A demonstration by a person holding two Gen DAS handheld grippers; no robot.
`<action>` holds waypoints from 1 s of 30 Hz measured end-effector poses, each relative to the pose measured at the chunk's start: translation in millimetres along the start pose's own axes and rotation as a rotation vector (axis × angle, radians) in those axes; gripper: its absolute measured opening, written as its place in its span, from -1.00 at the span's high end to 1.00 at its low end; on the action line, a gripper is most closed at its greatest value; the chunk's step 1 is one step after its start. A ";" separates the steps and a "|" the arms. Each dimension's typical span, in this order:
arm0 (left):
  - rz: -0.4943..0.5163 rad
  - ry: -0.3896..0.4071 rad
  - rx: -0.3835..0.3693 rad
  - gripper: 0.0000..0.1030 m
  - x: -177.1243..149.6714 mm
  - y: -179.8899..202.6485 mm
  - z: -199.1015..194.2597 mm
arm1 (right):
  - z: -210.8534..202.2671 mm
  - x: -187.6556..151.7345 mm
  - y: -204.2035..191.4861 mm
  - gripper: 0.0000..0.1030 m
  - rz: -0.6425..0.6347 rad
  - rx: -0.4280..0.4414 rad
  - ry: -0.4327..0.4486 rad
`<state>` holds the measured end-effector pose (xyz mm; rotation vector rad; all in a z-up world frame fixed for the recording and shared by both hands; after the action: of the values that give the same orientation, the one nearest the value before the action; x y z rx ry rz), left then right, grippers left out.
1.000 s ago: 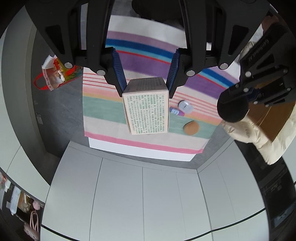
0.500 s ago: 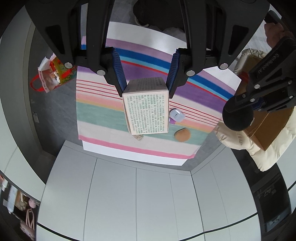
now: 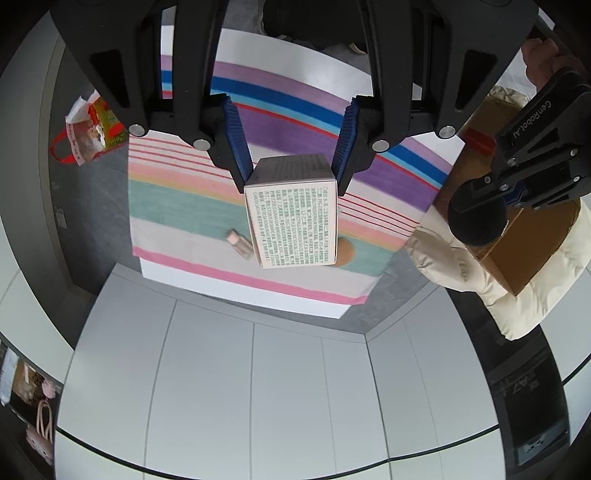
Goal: Organize objects
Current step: 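Lift and carry the black puff and printed paper box toward the cardboard box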
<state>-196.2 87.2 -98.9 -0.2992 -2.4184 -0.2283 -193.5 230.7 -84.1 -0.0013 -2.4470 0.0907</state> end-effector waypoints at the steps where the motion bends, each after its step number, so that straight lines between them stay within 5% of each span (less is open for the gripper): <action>1: -0.005 0.002 0.004 0.74 -0.2 -4.5 -0.6 | 1.3 1.6 -4.5 0.12 -0.008 0.004 0.001; 30: -0.145 0.036 0.150 0.74 -18.9 -132.0 -31.3 | 26.1 19.5 -127.8 0.12 -0.132 0.128 -0.006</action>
<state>-199.1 -49.7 -98.9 -0.0520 -2.4081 -0.1150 -222.3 102.0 -83.3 0.2167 -2.4364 0.1882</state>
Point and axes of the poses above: each gripper's, at about its wrist camera, not at the fingertips, and z roughly the way its jaws point, y to its right, x to its top, the point moved 10 cm from there along z, roughly the way its jaws point, and after that the axes turned 2 degrees about x, right-handed, at the moved point
